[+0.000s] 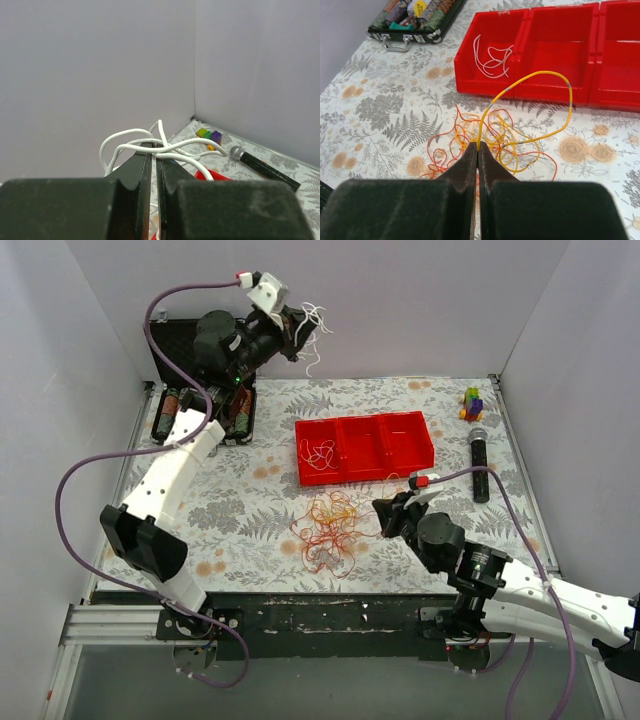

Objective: Untangle the cables

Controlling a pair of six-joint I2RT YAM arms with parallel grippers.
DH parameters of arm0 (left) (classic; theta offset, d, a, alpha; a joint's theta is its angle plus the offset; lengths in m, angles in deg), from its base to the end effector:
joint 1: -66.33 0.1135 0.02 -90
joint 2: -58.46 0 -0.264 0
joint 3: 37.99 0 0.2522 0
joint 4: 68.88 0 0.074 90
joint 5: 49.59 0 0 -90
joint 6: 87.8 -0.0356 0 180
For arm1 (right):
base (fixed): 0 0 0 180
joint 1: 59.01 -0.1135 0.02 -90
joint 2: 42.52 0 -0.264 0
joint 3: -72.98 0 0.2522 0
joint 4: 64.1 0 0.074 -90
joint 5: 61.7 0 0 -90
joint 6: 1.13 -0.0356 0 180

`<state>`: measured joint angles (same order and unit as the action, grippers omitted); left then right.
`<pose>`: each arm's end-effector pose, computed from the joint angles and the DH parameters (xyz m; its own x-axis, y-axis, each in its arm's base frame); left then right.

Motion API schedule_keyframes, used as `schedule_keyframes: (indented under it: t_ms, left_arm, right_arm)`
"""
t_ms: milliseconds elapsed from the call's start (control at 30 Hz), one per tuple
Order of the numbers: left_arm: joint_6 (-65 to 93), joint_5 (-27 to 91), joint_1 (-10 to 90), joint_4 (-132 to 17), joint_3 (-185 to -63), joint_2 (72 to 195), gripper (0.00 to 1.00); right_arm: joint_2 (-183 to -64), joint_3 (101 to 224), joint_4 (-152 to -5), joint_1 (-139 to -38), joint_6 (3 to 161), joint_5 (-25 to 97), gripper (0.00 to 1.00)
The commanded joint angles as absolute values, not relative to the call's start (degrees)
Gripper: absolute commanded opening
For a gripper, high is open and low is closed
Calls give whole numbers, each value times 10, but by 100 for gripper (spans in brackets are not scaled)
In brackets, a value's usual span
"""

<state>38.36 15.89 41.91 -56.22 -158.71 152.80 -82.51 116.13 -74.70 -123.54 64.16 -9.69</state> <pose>0.3301 -0.1661 0.5140 -0.2642 -0.4696 -0.8424 0.7275 0.4764 -0.4937 0.0932 0.1447 0.2838 -0.2383 0.2658 -0.9341 -0.3847 0.8573 0.3421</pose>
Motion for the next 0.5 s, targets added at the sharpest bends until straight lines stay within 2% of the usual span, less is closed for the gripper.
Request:
schedule_keyframes:
  t_ms: [0,233,467]
  left_arm:
    - [389,165,382,-557,-1537,1512,0]
    - [413,187,365,-567,-1395,1509,0]
    - [391,171,365,-555,-1381,1564,0]
  right_arm:
    - [-795,1171,-799,-1240,607,-133,1]
    - [-774,1216,-814,-1240,637,-145,1]
    - [-750,1230,-823,-1240,640,-140,1]
